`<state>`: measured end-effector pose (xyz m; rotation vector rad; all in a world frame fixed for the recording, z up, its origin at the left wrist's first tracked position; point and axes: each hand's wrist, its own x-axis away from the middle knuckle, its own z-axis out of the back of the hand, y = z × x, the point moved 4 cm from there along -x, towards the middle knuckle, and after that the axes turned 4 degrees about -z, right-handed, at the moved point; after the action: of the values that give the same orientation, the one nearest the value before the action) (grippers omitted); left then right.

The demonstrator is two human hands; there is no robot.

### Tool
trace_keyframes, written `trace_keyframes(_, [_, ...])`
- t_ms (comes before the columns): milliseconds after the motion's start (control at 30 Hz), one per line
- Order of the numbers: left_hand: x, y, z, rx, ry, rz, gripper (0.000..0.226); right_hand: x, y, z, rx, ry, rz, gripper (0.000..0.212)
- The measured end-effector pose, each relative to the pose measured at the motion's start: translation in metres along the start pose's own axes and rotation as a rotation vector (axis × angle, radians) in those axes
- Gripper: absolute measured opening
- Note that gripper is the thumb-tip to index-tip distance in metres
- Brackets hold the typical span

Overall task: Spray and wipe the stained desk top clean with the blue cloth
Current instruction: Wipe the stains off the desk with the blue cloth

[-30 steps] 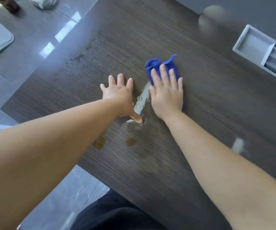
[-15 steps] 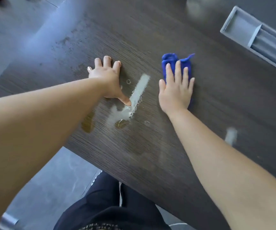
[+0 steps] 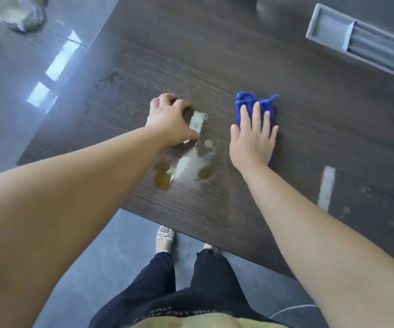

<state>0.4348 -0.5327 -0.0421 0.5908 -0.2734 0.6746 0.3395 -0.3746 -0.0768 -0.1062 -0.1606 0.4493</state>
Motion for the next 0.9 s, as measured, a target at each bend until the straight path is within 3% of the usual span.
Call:
trace_keyframes(100, [0.025,-0.015,-0.001,0.058,0.134,-0.052,0.054,0.055,-0.031,-0.012,0.046,-0.066,0.423,0.051])
trace_keyframes(167, [0.041,-0.027,-0.001,0.06,0.153,-0.073,0.05,0.068,-0.019,-0.011,0.086,-0.096,0.665,0.05])
trace_keyframes(200, [0.048,-0.036,0.002,0.05,0.142,-0.068,0.05,0.063,-0.009,-0.01,0.102,-0.094,0.697,0.049])
trace_keyframes(267, [0.059,-0.054,0.009,0.004,0.095,-0.044,0.057,0.034,0.009,-0.004,0.086,-0.078,0.543,0.05])
trace_keyframes(333, [0.07,-0.071,0.015,-0.05,0.046,-0.018,0.07,0.004,0.01,0.0,0.051,-0.056,0.229,0.049])
trace_keyframes(433, [0.083,-0.086,0.02,-0.071,0.047,0.004,0.083,-0.016,-0.029,0.0,0.019,-0.008,-0.075,0.051])
trace_keyframes(533, [0.09,-0.093,0.016,-0.074,0.048,0.023,0.089,0.008,-0.079,-0.011,0.01,-0.048,0.042,0.052])
trace_keyframes(700, [0.096,-0.105,0.004,-0.174,0.013,-0.044,0.096,0.088,-0.072,-0.019,0.06,-0.121,0.691,0.05])
trace_keyframes(767, [0.097,-0.11,0.003,-0.195,-0.028,-0.06,0.1,0.072,-0.041,-0.013,0.062,-0.132,0.651,0.051])
trace_keyframes(900, [0.095,-0.106,0.005,-0.247,-0.074,-0.057,0.103,0.01,-0.032,-0.004,0.056,-0.069,0.168,0.049])
